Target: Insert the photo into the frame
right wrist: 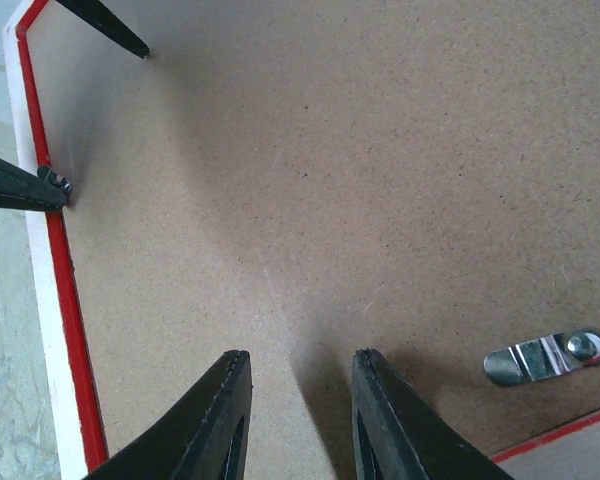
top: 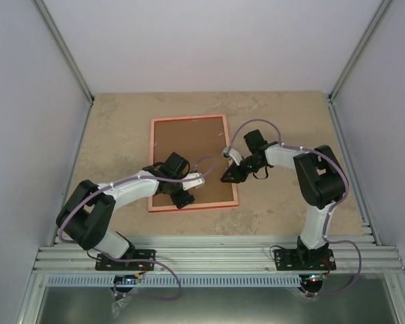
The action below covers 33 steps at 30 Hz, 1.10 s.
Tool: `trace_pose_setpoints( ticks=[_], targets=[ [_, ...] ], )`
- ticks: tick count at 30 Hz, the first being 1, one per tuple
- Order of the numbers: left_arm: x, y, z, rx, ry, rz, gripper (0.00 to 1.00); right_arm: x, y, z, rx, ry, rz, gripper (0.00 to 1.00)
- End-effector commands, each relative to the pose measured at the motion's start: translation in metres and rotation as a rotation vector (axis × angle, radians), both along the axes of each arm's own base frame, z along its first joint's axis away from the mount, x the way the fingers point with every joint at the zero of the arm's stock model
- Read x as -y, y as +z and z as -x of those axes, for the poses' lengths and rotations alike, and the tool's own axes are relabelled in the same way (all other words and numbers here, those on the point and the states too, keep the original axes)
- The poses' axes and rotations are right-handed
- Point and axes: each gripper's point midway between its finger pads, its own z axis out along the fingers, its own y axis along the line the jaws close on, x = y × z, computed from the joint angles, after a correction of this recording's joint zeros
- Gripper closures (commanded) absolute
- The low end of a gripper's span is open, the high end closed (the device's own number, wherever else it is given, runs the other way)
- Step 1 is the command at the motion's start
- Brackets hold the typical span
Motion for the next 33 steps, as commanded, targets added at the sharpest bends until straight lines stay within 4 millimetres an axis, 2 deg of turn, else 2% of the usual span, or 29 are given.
trace_pose_setpoints(
  ticks=[1,5,10,13,18,23,26,29,33],
  targets=[
    [-0.012,-0.013,0.008,-0.018,-0.097,-0.113,0.18,0.029,-0.030,0.008,-0.043,-0.042,0.139,0.70],
    [-0.021,-0.016,0.018,-0.049,-0.193,-0.178,0.17,0.037,-0.034,0.007,-0.036,-0.041,0.163,0.70],
    [-0.045,-0.017,0.013,-0.011,-0.238,-0.330,0.18,0.052,-0.043,0.007,-0.022,-0.044,0.209,0.72],
    [-0.054,-0.009,0.003,0.039,-0.233,-0.374,0.17,0.060,-0.047,0.008,-0.019,-0.048,0.236,0.73],
    [-0.057,0.010,-0.010,0.085,-0.205,-0.383,0.17,0.071,-0.055,0.009,-0.021,-0.060,0.268,0.74],
    [-0.051,0.039,-0.028,0.138,-0.129,-0.279,0.16,0.072,-0.052,0.011,-0.021,-0.058,0.260,0.74],
    [-0.041,0.063,-0.027,0.152,-0.088,-0.130,0.09,0.066,-0.039,0.015,-0.022,-0.038,0.210,0.73],
    [-0.031,0.091,-0.022,0.220,-0.049,0.012,0.01,0.052,-0.004,0.016,-0.005,-0.027,0.086,0.72],
    [-0.027,0.143,-0.024,0.302,0.097,0.236,0.01,0.030,0.047,0.013,0.043,-0.018,-0.074,0.70]
  ],
)
